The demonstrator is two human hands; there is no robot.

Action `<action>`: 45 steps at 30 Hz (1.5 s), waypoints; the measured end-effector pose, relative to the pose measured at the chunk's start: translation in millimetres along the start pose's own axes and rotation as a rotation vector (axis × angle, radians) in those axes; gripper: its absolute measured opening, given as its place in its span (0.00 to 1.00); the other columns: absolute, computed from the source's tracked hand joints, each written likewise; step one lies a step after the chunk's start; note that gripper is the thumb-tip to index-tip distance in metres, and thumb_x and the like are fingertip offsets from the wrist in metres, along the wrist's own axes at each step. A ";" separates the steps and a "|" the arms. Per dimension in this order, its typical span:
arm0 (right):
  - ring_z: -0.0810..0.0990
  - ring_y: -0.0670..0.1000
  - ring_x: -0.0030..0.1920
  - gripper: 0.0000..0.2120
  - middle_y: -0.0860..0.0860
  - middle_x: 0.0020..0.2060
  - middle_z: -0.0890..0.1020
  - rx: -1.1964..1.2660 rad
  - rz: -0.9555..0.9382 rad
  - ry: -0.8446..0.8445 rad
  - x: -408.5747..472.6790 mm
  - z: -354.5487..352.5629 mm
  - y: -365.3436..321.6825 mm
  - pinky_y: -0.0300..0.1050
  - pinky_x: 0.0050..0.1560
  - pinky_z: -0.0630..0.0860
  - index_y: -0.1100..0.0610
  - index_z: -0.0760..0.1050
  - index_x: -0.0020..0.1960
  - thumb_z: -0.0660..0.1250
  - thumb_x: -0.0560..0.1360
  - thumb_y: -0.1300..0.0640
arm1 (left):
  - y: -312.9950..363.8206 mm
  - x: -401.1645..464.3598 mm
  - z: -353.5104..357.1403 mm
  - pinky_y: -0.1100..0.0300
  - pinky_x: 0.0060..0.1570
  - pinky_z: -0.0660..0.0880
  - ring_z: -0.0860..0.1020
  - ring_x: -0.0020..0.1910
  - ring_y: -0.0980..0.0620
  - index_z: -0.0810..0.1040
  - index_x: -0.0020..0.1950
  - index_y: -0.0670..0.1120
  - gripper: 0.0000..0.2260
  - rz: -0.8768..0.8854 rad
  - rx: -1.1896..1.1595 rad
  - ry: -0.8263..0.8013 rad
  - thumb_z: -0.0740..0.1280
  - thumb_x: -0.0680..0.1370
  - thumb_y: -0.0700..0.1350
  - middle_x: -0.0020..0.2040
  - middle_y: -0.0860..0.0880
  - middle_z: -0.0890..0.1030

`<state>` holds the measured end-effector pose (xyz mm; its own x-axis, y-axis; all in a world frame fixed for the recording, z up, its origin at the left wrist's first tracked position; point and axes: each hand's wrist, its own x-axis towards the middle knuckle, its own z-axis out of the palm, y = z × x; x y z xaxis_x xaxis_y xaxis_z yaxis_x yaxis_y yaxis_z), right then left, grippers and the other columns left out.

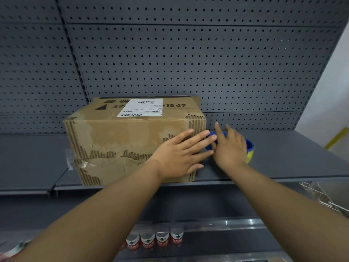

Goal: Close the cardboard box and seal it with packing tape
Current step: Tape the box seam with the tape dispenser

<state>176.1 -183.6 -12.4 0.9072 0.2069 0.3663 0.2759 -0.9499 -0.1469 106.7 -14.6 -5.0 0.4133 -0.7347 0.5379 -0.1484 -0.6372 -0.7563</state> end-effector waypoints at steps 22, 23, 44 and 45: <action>0.64 0.54 0.72 0.25 0.54 0.73 0.65 1.243 0.501 0.315 -57.2 -4.5 -121.8 0.47 0.70 0.61 0.57 0.57 0.75 0.46 0.82 0.47 | -33.6 -119.7 -65.9 0.49 0.71 0.37 0.35 0.74 0.38 0.36 0.75 0.41 0.32 -1.649 -0.685 -0.132 0.52 0.81 0.51 0.74 0.37 0.34; 0.66 0.55 0.70 0.25 0.55 0.72 0.67 1.250 0.517 0.328 -56.3 -3.5 -124.4 0.48 0.69 0.62 0.57 0.59 0.74 0.46 0.82 0.47 | -37.4 -122.3 -65.2 0.51 0.71 0.37 0.36 0.74 0.40 0.35 0.75 0.42 0.32 -1.665 -0.727 -0.089 0.52 0.81 0.51 0.75 0.38 0.35; 0.71 0.60 0.63 0.27 0.58 0.65 0.71 1.113 0.688 0.374 -43.9 -0.7 -141.0 0.56 0.64 0.67 0.61 0.63 0.68 0.45 0.80 0.44 | -57.6 -145.8 -47.3 0.48 0.74 0.53 0.53 0.75 0.48 0.48 0.77 0.47 0.27 -1.779 -0.917 0.162 0.52 0.81 0.55 0.77 0.47 0.55; 0.70 0.60 0.64 0.27 0.59 0.66 0.70 1.101 0.679 0.358 -43.4 -1.0 -139.4 0.56 0.64 0.67 0.62 0.63 0.69 0.45 0.80 0.44 | -57.1 -144.7 -47.6 0.48 0.74 0.51 0.52 0.75 0.48 0.48 0.77 0.47 0.27 -1.792 -0.921 0.162 0.52 0.81 0.54 0.77 0.47 0.54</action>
<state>97.9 -60.5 -6.9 0.8798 -0.4600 0.1199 0.0707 -0.1227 -0.9899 12.7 117.0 -21.9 0.5259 0.7608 0.3803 -0.0886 -0.3957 0.9141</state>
